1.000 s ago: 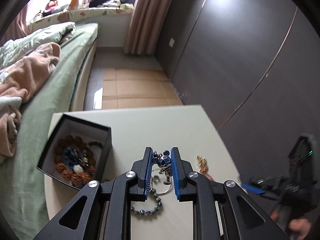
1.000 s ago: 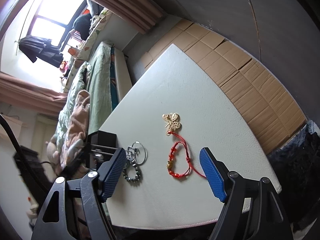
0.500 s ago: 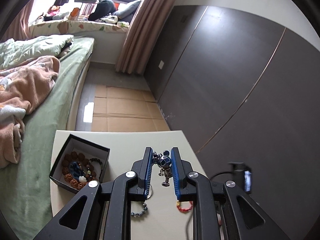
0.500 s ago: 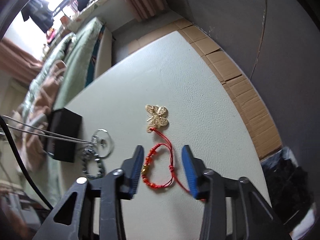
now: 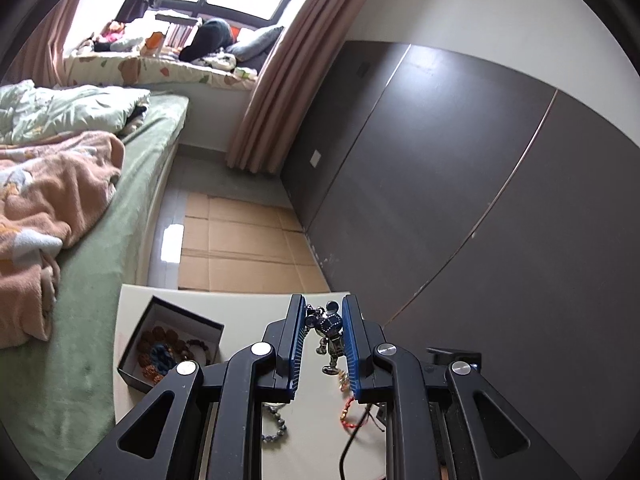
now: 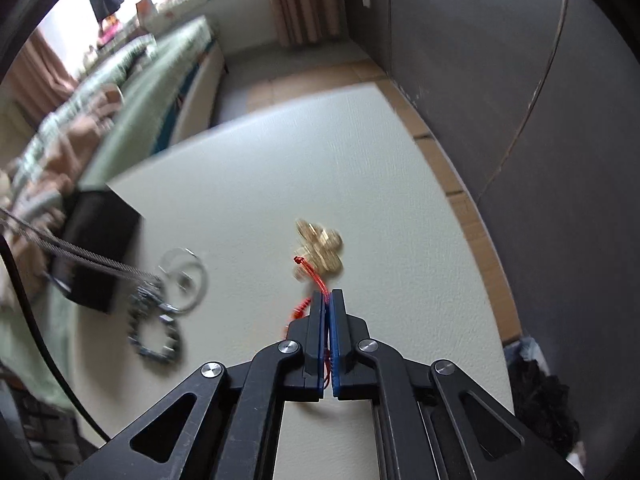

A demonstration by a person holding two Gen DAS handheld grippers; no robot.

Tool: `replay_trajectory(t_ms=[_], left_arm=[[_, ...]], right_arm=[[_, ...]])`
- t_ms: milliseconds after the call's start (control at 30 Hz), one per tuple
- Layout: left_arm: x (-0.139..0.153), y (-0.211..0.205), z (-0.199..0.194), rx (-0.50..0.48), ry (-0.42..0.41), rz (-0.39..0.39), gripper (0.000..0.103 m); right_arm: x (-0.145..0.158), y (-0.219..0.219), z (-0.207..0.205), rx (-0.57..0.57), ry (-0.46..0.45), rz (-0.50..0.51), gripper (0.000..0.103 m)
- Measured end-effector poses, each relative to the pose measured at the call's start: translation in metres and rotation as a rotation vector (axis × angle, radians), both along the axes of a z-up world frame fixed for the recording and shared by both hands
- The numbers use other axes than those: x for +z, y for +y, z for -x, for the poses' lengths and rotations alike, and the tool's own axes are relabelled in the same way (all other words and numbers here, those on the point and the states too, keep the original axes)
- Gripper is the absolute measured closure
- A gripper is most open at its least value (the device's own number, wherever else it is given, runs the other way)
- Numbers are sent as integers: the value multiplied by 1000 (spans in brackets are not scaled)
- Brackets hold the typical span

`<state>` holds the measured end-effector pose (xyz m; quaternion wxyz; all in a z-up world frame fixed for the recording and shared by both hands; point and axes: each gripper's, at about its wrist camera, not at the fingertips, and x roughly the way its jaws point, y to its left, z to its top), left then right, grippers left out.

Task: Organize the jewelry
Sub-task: 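Lift the silver chain with the left tool while the right tool carries the red string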

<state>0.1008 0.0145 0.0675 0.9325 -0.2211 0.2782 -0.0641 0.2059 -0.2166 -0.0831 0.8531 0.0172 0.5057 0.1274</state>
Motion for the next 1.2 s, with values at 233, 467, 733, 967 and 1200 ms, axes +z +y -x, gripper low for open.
replay_trajectory(t_ms=[233,467,733,967,1200], left_arm=[[46,-9,4,13,-52,-69,84],[91,-20,13,24,-113,-132,84],[120,-16,25,63,-149,-195,84],[129,0,27,112,-143,-233,84],[134,21,21,152,-135,-268,84]], right_arm=[[34,-2,7,9,-65,-164,99],[39,8,14,42,-74,-222,99],[48,14,19,66,-94,-315,99],[57,22,21,89,-131,-389,99],[62,40,25,135,-162,-413,99]])
